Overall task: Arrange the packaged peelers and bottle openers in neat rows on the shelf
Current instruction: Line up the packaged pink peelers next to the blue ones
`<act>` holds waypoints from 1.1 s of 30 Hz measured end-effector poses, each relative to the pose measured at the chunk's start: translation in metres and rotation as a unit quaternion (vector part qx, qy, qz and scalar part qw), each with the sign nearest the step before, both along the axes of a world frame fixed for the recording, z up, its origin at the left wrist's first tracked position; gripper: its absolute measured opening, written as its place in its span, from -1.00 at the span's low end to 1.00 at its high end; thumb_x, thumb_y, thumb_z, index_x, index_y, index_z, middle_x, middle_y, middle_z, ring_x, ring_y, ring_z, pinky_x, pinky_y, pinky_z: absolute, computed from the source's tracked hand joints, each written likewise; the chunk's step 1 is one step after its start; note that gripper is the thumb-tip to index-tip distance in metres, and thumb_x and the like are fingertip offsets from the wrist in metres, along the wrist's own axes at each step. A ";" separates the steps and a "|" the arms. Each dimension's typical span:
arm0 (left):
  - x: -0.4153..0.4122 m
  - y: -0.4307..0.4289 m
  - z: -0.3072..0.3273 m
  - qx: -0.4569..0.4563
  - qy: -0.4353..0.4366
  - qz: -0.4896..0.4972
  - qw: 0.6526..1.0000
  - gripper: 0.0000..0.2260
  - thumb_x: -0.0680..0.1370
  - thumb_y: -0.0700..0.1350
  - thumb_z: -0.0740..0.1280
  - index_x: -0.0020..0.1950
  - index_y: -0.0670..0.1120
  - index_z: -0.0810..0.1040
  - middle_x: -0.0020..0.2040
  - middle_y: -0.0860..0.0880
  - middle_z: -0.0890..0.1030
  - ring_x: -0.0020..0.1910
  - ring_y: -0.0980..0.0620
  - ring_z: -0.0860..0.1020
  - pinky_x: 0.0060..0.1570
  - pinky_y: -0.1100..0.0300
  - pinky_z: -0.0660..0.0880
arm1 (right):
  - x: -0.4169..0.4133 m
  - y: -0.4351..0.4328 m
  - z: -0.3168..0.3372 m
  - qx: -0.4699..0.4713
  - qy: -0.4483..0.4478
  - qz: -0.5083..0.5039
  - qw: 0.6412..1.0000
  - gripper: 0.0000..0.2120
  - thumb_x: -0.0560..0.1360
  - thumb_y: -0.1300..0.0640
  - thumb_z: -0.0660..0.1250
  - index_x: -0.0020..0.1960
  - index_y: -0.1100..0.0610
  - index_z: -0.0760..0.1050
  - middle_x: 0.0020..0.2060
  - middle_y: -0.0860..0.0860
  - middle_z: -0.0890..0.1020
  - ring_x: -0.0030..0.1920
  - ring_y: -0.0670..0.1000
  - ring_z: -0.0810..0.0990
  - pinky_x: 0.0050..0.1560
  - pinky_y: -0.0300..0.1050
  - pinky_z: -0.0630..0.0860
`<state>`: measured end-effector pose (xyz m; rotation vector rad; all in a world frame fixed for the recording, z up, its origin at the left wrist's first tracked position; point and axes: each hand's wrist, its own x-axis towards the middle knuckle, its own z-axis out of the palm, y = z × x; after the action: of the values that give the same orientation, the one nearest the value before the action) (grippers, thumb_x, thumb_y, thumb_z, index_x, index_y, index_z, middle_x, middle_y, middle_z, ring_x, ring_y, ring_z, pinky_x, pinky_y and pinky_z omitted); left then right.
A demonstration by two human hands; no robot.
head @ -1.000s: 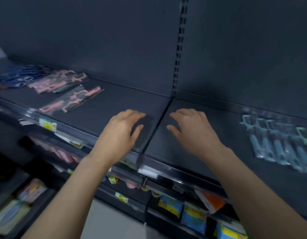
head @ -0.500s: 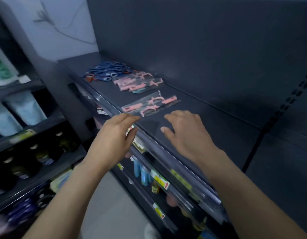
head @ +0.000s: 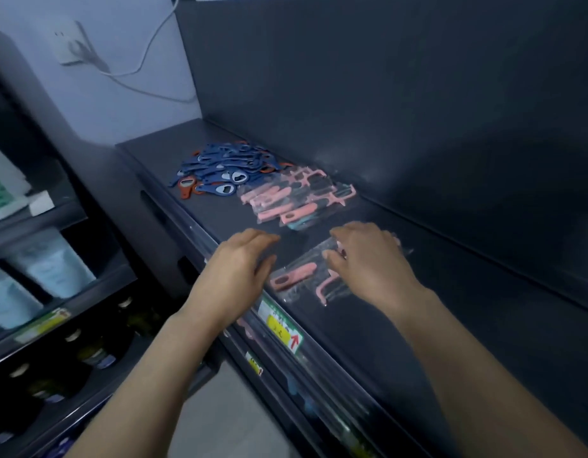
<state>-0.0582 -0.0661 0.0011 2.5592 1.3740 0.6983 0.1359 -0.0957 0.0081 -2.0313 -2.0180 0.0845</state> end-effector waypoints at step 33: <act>0.083 0.205 -0.050 -0.024 0.068 -0.242 0.968 -0.79 0.59 -0.09 0.18 -0.08 -0.16 0.55 -0.14 -0.13 0.63 -0.10 -0.14 0.57 -0.28 0.14 0.29 | -0.045 0.060 -0.022 -0.161 0.141 -0.492 0.844 -0.54 0.39 -0.26 0.37 -0.31 0.12 0.35 -0.31 0.04 0.51 -0.26 0.09 0.52 -0.36 -0.12 0.37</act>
<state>0.0246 0.1389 -0.0491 2.7803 0.7240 0.4035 0.0906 -0.0362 -0.0140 -2.7951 -0.6404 0.4927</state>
